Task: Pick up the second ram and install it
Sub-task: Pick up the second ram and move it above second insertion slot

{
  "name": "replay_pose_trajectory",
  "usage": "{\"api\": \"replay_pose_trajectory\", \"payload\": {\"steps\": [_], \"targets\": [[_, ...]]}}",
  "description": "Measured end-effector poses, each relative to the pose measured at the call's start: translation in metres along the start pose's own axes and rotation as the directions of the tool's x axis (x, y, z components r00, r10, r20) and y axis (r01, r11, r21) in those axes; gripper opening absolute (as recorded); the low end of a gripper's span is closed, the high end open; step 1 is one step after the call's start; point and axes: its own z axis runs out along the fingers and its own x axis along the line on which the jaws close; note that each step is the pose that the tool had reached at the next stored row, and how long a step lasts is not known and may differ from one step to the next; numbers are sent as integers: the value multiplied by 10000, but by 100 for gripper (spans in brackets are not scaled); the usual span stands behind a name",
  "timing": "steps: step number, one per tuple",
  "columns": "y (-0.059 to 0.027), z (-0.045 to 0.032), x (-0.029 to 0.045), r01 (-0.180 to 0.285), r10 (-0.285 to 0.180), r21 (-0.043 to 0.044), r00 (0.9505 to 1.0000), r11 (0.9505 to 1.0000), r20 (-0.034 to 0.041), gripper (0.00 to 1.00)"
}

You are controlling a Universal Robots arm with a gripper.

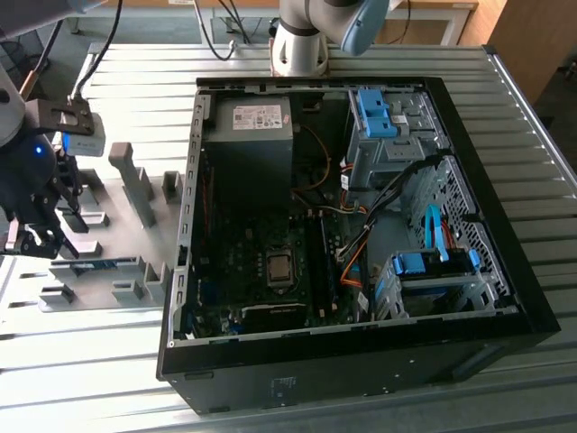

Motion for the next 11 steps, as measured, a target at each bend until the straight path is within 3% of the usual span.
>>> {"api": "replay_pose_trajectory", "payload": {"steps": [11], "targets": [[1, 156, 15, 278, -278, 27, 9996, 9996, -6, 42]]}}
